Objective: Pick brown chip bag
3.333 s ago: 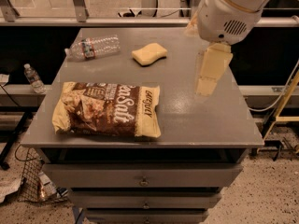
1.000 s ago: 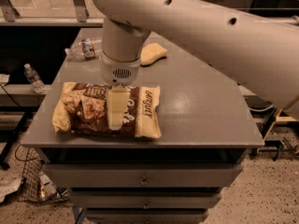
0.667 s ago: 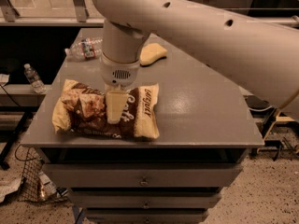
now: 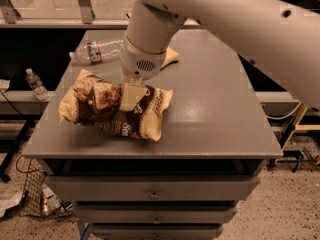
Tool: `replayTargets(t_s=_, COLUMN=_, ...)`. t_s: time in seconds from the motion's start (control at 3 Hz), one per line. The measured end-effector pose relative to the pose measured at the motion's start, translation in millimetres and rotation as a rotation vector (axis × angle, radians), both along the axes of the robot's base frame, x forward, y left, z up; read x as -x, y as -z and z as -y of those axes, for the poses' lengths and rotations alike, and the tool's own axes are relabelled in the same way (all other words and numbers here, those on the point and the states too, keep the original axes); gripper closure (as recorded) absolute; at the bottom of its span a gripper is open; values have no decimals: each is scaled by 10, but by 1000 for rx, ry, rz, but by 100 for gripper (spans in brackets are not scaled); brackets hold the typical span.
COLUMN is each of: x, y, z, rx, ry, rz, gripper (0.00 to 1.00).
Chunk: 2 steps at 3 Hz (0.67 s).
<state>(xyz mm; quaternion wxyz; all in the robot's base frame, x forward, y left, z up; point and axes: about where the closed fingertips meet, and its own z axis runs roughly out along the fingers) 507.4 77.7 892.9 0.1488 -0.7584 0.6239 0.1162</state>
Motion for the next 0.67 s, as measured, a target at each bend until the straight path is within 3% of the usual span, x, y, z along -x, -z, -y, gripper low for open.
replayTargets(t_s=0.33, x=-97, y=-409, z=139, rx=-77, ry=1, rz=68, gripper=100)
replayTargets(t_s=0.67, x=-163, y=-730, z=242, rx=-144, ry=5, rz=126, gripper=100)
